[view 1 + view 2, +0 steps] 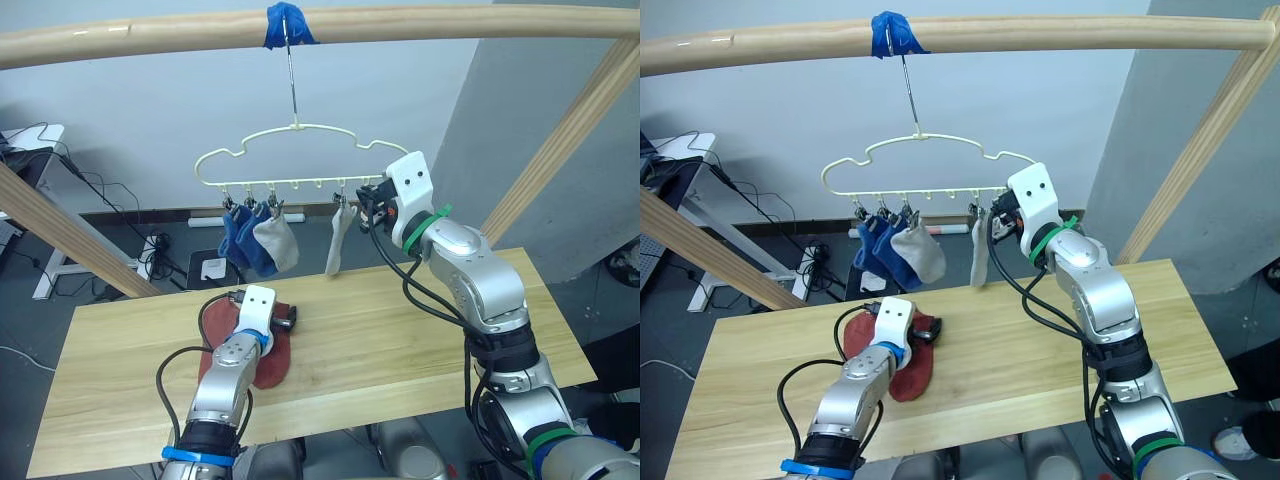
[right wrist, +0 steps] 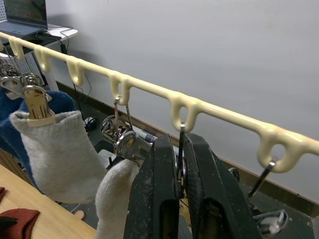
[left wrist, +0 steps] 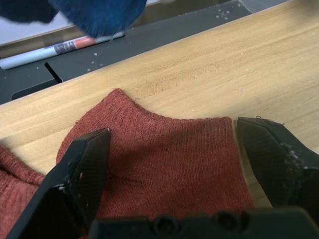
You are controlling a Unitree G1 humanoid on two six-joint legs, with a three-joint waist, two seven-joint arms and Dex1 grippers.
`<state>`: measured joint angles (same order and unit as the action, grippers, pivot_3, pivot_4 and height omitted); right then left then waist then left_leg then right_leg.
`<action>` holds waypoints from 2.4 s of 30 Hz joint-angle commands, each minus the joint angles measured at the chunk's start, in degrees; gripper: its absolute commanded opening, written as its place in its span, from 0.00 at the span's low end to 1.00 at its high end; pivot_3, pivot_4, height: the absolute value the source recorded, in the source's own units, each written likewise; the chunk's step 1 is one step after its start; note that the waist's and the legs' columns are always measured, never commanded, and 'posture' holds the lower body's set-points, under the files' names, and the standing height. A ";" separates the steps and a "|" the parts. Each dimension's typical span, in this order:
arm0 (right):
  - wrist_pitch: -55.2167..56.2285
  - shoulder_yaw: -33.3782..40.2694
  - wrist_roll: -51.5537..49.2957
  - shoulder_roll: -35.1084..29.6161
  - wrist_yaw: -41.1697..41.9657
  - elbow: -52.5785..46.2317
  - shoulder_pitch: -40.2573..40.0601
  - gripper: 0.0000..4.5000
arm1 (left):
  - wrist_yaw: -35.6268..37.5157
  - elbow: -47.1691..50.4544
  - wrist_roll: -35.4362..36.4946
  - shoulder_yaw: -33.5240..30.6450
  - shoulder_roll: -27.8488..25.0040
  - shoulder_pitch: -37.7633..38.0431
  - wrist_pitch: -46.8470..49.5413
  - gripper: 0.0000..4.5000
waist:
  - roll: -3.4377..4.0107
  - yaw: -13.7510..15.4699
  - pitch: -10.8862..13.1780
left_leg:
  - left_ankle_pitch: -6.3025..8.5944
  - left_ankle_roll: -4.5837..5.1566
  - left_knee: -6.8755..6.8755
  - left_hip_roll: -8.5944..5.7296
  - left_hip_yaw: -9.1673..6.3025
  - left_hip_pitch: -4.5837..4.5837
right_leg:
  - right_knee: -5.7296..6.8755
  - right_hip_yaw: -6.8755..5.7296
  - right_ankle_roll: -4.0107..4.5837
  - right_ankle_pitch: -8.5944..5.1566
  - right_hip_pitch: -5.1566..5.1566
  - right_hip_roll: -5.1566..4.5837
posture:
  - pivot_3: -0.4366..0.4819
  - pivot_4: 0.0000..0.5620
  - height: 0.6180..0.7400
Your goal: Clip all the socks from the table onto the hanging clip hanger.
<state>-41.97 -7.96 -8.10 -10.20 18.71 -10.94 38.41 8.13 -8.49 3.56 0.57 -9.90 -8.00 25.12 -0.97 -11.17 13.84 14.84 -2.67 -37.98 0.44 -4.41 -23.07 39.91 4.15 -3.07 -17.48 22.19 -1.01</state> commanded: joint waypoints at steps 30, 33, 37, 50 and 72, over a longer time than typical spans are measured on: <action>-0.75 2.09 -0.72 0.20 -0.48 -3.00 1.20 0.00 | 12.00 16.49 7.93 10.64 12.65 -5.05 -5.99 0.01 | -0.02 -0.07 0.02 | 0.01 0.00 0.12 0.00 0.02 -0.07 | -0.32 0.01 -0.01 0.00 -0.05 0.08 | 0.19 0.42 1.00; -0.92 2.14 -0.76 0.34 -0.54 -3.09 1.27 0.00 | 9.82 14.43 7.18 10.50 14.49 -6.44 -8.10 0.01 | -0.02 -0.08 0.02 | 0.01 0.00 0.12 0.00 0.03 -0.07 | -0.34 0.01 -0.02 0.01 -0.06 0.09 | 0.19 0.42 1.00; -1.18 2.14 -0.81 0.47 -0.62 -3.28 1.29 0.00 | 7.16 13.05 7.21 10.18 16.20 -7.54 -10.09 0.01 | -0.02 -0.06 0.02 | 0.01 0.00 0.13 0.00 0.01 -0.12 | -0.41 0.00 -0.02 0.01 -0.06 0.09 | 0.19 0.42 1.00; -1.89 2.01 -0.95 0.89 -0.97 -3.64 0.97 0.00 | 3.53 13.67 10.27 11.14 18.31 -9.18 -10.90 0.01 | -0.02 0.00 0.02 | 0.01 0.00 0.12 0.00 -0.01 -0.22 | -0.52 -0.02 -0.04 0.02 -0.04 0.09 | 0.18 0.41 1.00; -5.75 2.68 -1.59 2.34 -1.93 -4.11 0.52 0.00 | -0.54 13.24 13.33 11.85 19.67 -11.98 -12.81 0.01 | -0.02 -0.01 0.02 | 0.01 0.00 0.13 -0.01 -0.03 -0.30 | -0.63 -0.04 -0.06 0.03 -0.01 0.09 | 0.19 0.39 1.00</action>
<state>-47.09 -5.67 -8.57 -8.21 16.91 -13.11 38.70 7.95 2.82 15.93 12.19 4.94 -19.13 14.39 -0.99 -11.18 13.86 14.85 -2.67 -37.85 0.43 -4.44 -23.37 39.28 4.10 -3.13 -17.45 22.18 -0.92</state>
